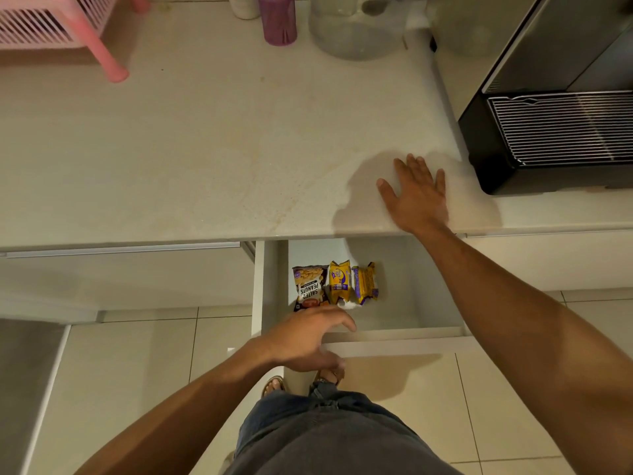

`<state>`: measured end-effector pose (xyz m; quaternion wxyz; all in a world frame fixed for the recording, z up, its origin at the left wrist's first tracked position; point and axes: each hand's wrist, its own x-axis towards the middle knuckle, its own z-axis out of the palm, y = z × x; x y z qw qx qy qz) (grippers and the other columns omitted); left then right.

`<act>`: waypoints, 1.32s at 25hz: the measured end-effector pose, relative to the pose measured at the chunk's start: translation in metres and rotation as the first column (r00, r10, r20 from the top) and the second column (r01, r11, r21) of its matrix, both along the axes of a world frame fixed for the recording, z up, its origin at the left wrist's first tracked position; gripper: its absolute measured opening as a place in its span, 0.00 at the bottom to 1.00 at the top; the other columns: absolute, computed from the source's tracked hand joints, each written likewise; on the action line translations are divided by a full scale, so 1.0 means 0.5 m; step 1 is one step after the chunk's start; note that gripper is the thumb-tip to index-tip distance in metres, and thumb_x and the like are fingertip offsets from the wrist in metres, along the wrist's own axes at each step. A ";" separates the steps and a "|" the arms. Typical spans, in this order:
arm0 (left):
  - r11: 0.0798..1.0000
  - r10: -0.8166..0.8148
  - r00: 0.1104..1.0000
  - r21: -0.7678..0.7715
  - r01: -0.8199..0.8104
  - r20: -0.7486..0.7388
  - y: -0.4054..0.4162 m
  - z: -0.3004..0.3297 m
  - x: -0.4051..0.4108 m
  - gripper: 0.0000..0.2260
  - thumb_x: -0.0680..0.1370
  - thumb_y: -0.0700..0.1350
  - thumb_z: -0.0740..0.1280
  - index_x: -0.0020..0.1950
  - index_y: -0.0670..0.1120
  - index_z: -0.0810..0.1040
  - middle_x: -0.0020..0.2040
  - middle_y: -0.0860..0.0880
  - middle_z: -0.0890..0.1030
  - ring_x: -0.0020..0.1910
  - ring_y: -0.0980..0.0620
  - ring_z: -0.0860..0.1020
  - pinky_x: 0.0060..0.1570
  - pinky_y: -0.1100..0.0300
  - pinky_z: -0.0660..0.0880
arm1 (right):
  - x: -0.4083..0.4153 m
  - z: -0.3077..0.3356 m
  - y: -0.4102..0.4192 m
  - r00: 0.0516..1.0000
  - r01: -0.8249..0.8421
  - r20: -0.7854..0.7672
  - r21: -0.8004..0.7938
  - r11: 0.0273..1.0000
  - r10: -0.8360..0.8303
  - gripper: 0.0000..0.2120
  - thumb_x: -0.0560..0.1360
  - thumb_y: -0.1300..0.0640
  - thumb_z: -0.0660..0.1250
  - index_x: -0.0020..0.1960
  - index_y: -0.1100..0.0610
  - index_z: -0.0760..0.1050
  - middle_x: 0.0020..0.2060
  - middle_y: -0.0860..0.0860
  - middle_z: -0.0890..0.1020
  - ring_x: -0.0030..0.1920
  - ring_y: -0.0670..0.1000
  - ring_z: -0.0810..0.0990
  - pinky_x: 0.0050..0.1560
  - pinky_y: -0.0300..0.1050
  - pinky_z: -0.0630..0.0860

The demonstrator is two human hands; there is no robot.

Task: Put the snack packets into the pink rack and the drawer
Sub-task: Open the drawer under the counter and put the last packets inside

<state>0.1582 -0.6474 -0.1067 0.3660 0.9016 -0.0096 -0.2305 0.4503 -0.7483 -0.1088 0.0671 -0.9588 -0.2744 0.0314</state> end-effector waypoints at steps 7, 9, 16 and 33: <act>0.968 0.155 0.923 0.134 -0.213 0.352 0.009 -0.002 0.009 0.40 0.68 0.60 0.73 0.75 0.61 0.57 0.78 0.58 0.51 0.77 0.59 0.43 0.72 0.56 0.44 | 0.003 -0.001 0.000 1.000 -0.013 0.003 -0.024 1.000 0.013 0.35 0.77 0.34 0.40 0.79 0.52 0.52 0.79 0.53 0.54 0.79 0.52 0.48 0.76 0.59 0.41; 0.948 0.167 0.894 0.182 -0.262 0.417 0.015 -0.005 0.020 0.42 0.67 0.59 0.74 0.76 0.59 0.56 0.79 0.55 0.49 0.77 0.57 0.40 0.73 0.54 0.41 | 0.003 -0.002 0.000 1.000 -0.014 0.004 -0.020 1.000 0.014 0.35 0.77 0.34 0.40 0.79 0.52 0.52 0.79 0.53 0.54 0.79 0.52 0.48 0.76 0.59 0.41; 0.871 0.157 0.820 0.315 -0.378 0.550 0.057 -0.002 0.077 0.49 0.65 0.63 0.74 0.79 0.48 0.54 0.79 0.45 0.51 0.79 0.46 0.43 0.75 0.43 0.45 | 0.004 -0.001 -0.001 1.000 -0.013 0.010 -0.035 0.999 0.014 0.34 0.78 0.35 0.41 0.79 0.52 0.51 0.79 0.52 0.53 0.79 0.51 0.48 0.76 0.59 0.41; 0.637 0.061 0.668 0.486 -0.599 0.742 0.091 -0.017 0.177 0.25 0.70 0.56 0.69 0.63 0.46 0.74 0.52 0.47 0.76 0.51 0.45 0.72 0.61 0.43 0.66 | -0.003 0.003 -0.005 1.000 -0.027 0.015 -0.004 1.000 0.028 0.34 0.79 0.35 0.42 0.79 0.52 0.51 0.79 0.53 0.53 0.79 0.51 0.47 0.76 0.58 0.41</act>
